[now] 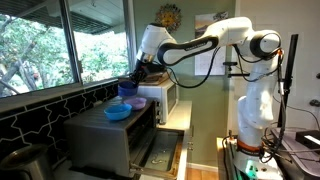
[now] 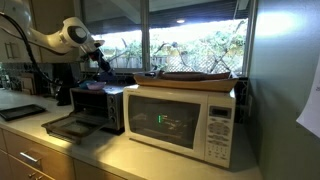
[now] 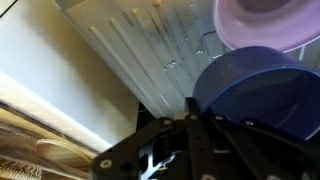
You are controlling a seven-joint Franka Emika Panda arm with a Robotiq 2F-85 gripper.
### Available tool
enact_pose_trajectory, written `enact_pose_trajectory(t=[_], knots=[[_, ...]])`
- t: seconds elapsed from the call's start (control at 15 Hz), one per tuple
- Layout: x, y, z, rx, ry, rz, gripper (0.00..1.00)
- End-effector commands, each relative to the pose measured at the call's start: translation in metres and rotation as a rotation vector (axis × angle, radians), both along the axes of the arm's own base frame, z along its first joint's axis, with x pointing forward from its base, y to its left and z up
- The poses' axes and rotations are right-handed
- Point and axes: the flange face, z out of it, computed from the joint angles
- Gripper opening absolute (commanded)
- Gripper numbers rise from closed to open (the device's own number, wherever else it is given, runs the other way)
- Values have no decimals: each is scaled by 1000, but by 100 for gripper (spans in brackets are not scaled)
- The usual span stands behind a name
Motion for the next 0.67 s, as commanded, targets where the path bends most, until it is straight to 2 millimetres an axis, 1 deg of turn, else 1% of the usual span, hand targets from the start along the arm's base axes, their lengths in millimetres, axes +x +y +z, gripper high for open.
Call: enact_pose_trajectory(t=[0.0,0.6], knots=[[-16,-4,0,-9,-43,42,1],[-28,-2,-5,-18,-105,129,1]])
